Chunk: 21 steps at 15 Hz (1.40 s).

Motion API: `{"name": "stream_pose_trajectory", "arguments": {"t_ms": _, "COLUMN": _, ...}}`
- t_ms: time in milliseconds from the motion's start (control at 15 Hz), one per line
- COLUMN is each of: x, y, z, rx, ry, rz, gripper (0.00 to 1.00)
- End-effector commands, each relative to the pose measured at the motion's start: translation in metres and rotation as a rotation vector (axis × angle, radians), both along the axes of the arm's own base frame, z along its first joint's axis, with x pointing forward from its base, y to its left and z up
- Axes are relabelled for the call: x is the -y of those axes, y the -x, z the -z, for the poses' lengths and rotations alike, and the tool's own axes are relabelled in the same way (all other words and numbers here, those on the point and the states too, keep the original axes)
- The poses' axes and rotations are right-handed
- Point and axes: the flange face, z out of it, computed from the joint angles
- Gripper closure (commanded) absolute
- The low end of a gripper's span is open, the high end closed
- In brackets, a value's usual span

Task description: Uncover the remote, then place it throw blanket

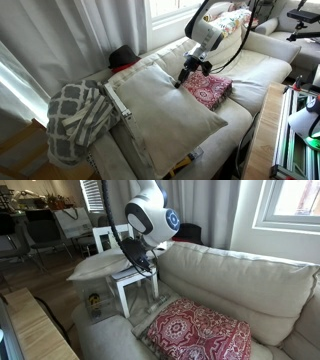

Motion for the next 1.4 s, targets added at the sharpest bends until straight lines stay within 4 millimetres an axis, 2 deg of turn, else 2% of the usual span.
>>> {"name": "stream_pose_trajectory", "arguments": {"t_ms": 0, "x": -0.041, "y": 0.011, "z": -0.061, "rx": -0.025, "ry": 0.049, "rz": -0.094, "gripper": 0.98}}
{"name": "stream_pose_trajectory", "arguments": {"t_ms": 200, "x": -0.071, "y": 0.003, "z": -0.101, "rx": -0.021, "ry": 0.078, "rz": -0.131, "gripper": 0.98}}
{"name": "stream_pose_trajectory", "arguments": {"t_ms": 467, "x": -0.112, "y": -0.017, "z": -0.139, "rx": 0.044, "ry": 0.135, "rz": -0.088, "gripper": 0.98}}
{"name": "stream_pose_trajectory", "arguments": {"t_ms": 800, "x": -0.154, "y": -0.039, "z": -0.156, "rx": 0.135, "ry": 0.274, "rz": -0.011, "gripper": 0.98}}
{"name": "stream_pose_trajectory", "arguments": {"t_ms": 867, "x": -0.138, "y": -0.035, "z": -0.151, "rx": 0.127, "ry": 0.249, "rz": -0.034, "gripper": 0.98}}
{"name": "stream_pose_trajectory", "arguments": {"t_ms": 933, "x": -0.142, "y": -0.036, "z": -0.153, "rx": 0.133, "ry": 0.256, "rz": -0.031, "gripper": 0.90}}
{"name": "stream_pose_trajectory", "arguments": {"t_ms": 1333, "x": -0.134, "y": -0.035, "z": -0.150, "rx": 0.125, "ry": 0.257, "rz": -0.019, "gripper": 0.90}}
